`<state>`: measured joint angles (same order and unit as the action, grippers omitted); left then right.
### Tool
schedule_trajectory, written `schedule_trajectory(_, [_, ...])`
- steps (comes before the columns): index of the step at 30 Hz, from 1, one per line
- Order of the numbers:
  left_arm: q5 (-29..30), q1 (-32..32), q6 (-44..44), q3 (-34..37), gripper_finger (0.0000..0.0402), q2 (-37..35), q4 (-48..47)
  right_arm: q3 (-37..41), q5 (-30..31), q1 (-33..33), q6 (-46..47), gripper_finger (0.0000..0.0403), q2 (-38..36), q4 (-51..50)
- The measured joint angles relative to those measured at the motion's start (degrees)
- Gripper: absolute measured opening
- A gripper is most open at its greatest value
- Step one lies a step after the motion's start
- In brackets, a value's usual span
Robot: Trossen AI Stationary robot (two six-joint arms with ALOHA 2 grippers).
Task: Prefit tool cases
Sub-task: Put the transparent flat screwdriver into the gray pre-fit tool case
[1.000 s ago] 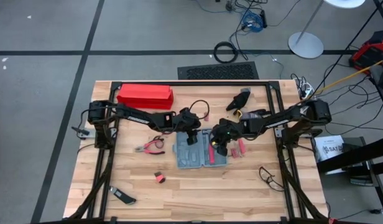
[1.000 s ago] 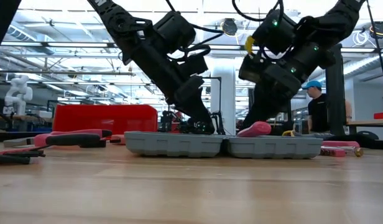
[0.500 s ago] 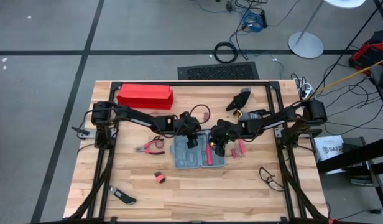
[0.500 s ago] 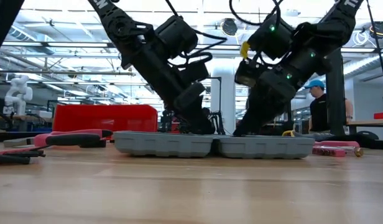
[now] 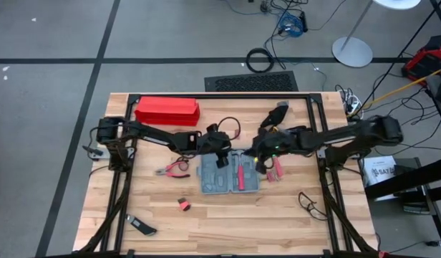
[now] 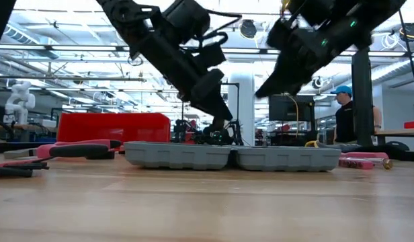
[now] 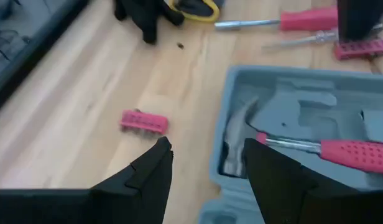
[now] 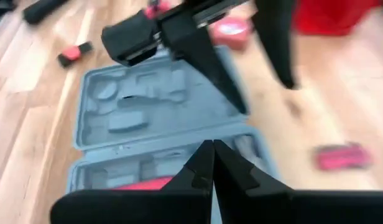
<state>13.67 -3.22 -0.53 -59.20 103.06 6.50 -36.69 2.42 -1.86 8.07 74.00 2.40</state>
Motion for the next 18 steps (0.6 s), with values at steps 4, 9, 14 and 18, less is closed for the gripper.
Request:
schedule_trajectory(4, [2.8,-0.2,4.1,0.0,0.0201,-2.5,-1.5,-0.1,6.8,0.1,4.9,0.0,-11.4,-16.3])
schedule_trajectory(9, [5.9,-2.0,7.8,0.0,0.0201,-3.8,-7.1,-0.1,8.1,0.2,17.6,0.0,-20.9,-36.8])
schedule_trajectory(14, [5.6,-3.9,9.2,0.0,0.0201,-4.2,-7.6,-0.1,7.1,1.6,25.5,0.0,-21.1,-49.2])
schedule_trajectory(18, [5.5,-4.6,10.2,0.0,0.0201,-4.2,-7.1,-0.1,1.8,2.7,26.4,0.0002,-18.1,-48.1])
